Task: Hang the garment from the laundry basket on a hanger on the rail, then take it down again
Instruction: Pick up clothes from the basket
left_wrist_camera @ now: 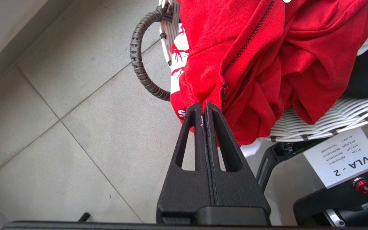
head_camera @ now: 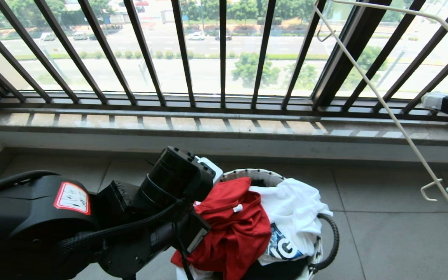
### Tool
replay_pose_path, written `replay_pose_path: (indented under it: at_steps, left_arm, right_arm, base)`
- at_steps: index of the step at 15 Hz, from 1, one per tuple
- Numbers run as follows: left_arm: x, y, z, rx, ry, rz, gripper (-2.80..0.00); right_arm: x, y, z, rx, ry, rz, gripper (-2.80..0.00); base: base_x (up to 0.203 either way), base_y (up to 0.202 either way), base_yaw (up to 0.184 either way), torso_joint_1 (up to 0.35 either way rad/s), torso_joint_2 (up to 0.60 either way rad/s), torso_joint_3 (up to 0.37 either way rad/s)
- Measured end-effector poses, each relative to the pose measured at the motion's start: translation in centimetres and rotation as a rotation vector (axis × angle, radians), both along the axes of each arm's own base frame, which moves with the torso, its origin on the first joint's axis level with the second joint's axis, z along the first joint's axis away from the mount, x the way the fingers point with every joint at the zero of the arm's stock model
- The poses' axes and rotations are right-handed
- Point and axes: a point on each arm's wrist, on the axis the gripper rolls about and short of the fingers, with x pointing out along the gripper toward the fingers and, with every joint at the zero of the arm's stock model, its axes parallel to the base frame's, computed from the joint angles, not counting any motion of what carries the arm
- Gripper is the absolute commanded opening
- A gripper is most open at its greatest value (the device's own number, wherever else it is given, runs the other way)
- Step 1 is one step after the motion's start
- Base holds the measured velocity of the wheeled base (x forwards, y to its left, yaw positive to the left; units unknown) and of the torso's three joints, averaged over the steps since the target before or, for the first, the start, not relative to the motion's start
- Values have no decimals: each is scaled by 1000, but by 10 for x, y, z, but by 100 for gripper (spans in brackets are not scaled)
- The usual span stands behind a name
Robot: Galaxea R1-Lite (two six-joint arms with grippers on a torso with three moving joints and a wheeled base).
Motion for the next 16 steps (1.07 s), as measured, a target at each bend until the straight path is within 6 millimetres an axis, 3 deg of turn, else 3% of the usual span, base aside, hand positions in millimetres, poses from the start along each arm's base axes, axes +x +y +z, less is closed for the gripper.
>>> replay_pose_path:
  at_steps: [3,4,10,16]
  left_arm:
    - [-4,4,-7,-7,22,23,-280]
    - [-6,6,-9,-11,27,28,0]
    - [-24,16,-13,-35,48,33,0]
    - [-9,9,-41,29,29,122,0]
  right_arm:
    - [0,0,0,0,0,0,-280]
    - [0,0,0,0,0,0,-280]
    - [0,0,0,0,1,0,-280]
    - [0,0,0,0,1,1,-280]
  base:
    - [0,0,0,0,0,0]
    - [0,0,0,0,0,0]
    - [0,0,0,0,0,0]
    - [0,0,0,0,0,0]
